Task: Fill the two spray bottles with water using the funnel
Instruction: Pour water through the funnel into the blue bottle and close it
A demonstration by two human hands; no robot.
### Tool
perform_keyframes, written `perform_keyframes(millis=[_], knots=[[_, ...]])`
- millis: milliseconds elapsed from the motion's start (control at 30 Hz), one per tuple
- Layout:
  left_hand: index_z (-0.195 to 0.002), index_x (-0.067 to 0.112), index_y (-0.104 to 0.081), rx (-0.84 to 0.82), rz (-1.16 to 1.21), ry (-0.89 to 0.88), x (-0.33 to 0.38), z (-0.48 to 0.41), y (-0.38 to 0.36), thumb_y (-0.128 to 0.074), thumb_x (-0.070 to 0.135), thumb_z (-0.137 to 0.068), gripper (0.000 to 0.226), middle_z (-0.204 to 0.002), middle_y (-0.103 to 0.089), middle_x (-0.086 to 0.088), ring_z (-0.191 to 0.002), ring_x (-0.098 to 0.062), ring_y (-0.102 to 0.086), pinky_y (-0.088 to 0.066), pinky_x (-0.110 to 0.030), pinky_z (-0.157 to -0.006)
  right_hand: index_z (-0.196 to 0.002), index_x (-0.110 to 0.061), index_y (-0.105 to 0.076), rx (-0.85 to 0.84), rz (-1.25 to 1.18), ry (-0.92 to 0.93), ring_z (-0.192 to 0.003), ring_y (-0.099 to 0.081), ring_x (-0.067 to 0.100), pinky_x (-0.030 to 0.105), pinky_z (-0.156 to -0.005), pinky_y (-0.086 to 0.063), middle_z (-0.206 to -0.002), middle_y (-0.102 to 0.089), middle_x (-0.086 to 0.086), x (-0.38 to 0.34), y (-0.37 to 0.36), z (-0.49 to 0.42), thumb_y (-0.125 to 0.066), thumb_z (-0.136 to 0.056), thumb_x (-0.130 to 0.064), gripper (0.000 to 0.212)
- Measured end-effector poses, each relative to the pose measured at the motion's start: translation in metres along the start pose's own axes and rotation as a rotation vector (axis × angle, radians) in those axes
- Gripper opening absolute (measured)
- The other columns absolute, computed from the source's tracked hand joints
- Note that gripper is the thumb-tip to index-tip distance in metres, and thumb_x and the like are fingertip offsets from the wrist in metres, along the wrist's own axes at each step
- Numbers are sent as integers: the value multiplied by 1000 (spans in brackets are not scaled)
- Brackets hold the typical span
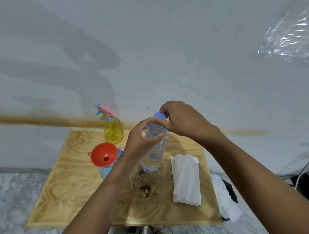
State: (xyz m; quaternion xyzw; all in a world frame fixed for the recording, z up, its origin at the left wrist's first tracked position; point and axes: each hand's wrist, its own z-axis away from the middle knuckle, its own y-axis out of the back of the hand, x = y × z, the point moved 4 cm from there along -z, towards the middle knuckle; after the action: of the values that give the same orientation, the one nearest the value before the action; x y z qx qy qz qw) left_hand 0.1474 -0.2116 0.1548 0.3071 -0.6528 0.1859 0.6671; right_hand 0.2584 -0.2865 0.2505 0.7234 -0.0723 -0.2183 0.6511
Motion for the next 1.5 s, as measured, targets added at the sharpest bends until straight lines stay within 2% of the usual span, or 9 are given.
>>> perform_keyframes(millis=[200,400,600,700,867,1033,1167,1333,1500], knots=[[-117,34,-64,11,6,17,-1,-1,-2,-83,28,-77,45,-117,-67,16,-107,15,-55,-52,-26,-91,-132,-31,-57,-40,75,153,-111,-55,10,24,-79,-38,-124,-61,-12,1,10,-1,-58,-91,-54,47],[-123,33,-63,0,-14,29,-5,-2,0,-81,31,-77,50,-123,-65,17,-112,16,-52,-50,-24,-90,-108,-17,-64,-47,97,23,-85,-61,18,34,-75,-52,-102,-66,-1,-1,5,-6,-57,-88,-62,49],[-126,32,-61,2,-31,22,-3,-2,1,-81,30,-78,52,-121,-65,17,-108,14,-54,-48,-18,-85,-133,-26,-57,-160,117,237,-114,-53,13,28,-81,-42,-126,-59,-10,1,14,-7,-58,-95,-42,41],[-123,30,-64,-10,-26,13,-3,-3,0,-81,28,-78,48,-118,-67,15,-108,11,-56,-49,-18,-83,-144,-36,-43,-144,106,144,-124,-46,8,28,-86,-39,-134,-54,-16,6,13,-7,-60,-86,-62,66],[-119,30,-65,-17,-41,18,-5,-2,1,-81,27,-78,44,-120,-67,15,-111,11,-56,-44,-3,-77,-115,-27,-60,-50,-3,64,-93,-57,12,25,-72,-41,-106,-58,-12,5,2,-7,-56,-88,-64,45],[-123,33,-61,-18,-38,18,-3,-2,0,-81,25,-79,49,-117,-64,20,-99,29,-49,-40,4,-72,-120,-30,-64,63,-173,176,-90,-55,5,21,-75,-44,-109,-56,-14,8,9,2,-63,-90,-40,31],[-124,29,-63,-21,-27,16,-4,-1,0,-82,25,-78,50,-117,-69,14,-101,19,-56,-45,-2,-74,-123,-27,-62,245,-440,128,-96,-57,7,16,-79,-46,-109,-57,-11,24,-1,26,-67,-86,-24,37],[-126,36,-61,0,-67,37,-12,-4,2,-84,45,-70,61,-122,-67,16,-118,-1,-58,-52,-39,-99,-117,-15,-65,389,-557,-97,-85,-58,10,20,-75,-49,-108,-64,-2,62,-70,68,-74,-81,-10,38],[-130,31,-59,18,-108,28,-13,-4,2,-84,49,-69,68,-125,-66,14,-119,-6,-59,-52,-44,-99,-119,-10,-65,165,-540,-320,-85,-58,11,31,-80,-53,-113,-65,3,87,-175,95,-74,-83,-14,37]])
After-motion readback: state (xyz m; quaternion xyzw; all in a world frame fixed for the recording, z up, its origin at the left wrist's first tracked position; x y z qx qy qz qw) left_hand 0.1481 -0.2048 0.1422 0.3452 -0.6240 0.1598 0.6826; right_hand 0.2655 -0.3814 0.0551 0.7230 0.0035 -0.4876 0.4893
